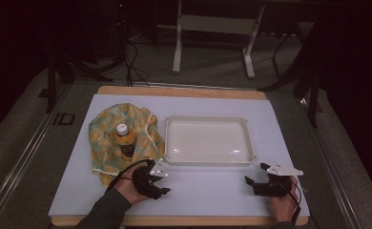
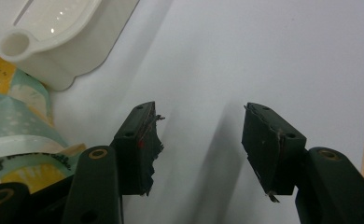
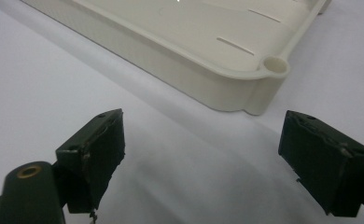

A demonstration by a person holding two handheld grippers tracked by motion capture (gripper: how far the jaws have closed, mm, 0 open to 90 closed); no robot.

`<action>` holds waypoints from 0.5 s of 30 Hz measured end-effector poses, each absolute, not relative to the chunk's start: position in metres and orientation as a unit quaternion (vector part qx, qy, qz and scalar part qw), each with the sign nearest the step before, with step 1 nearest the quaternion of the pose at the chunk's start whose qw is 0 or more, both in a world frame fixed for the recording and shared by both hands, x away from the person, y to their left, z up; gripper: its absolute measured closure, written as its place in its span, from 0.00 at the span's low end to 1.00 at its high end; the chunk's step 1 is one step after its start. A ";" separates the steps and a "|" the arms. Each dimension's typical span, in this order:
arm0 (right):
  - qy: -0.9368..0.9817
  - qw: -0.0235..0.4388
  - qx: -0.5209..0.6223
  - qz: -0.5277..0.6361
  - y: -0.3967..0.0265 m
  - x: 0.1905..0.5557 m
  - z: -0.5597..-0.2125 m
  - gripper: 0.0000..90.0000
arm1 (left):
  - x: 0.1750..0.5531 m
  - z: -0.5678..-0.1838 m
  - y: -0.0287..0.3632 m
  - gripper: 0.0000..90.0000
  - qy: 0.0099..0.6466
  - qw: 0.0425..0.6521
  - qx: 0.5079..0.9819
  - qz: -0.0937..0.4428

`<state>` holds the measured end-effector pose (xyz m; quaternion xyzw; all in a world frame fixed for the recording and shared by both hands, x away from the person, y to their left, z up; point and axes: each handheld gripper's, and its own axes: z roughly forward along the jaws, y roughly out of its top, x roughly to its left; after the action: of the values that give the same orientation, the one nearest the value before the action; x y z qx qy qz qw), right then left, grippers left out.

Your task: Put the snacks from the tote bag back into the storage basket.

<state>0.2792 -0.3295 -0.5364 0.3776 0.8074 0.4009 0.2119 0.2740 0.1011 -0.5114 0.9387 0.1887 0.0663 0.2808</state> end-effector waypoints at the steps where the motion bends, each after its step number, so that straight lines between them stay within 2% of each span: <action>1: 0.808 0.214 0.378 0.399 -0.329 0.279 -0.536 0.16 | 0.275 -0.510 0.100 0.50 0.183 0.277 0.941 0.065; 10: 0.800 0.216 0.379 0.411 -0.331 0.277 -0.536 0.17 | 0.281 -0.496 0.096 0.48 0.160 0.246 0.953 0.075; 15: 0.801 0.217 0.379 0.409 -0.331 0.277 -0.536 0.17 | 0.284 -0.493 0.097 0.47 0.160 0.248 0.953 0.068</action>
<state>0.2771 -0.3308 -0.5360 0.3792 0.8009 0.4094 0.2170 0.2840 0.0967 -0.4925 0.9531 0.1604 0.0680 0.2475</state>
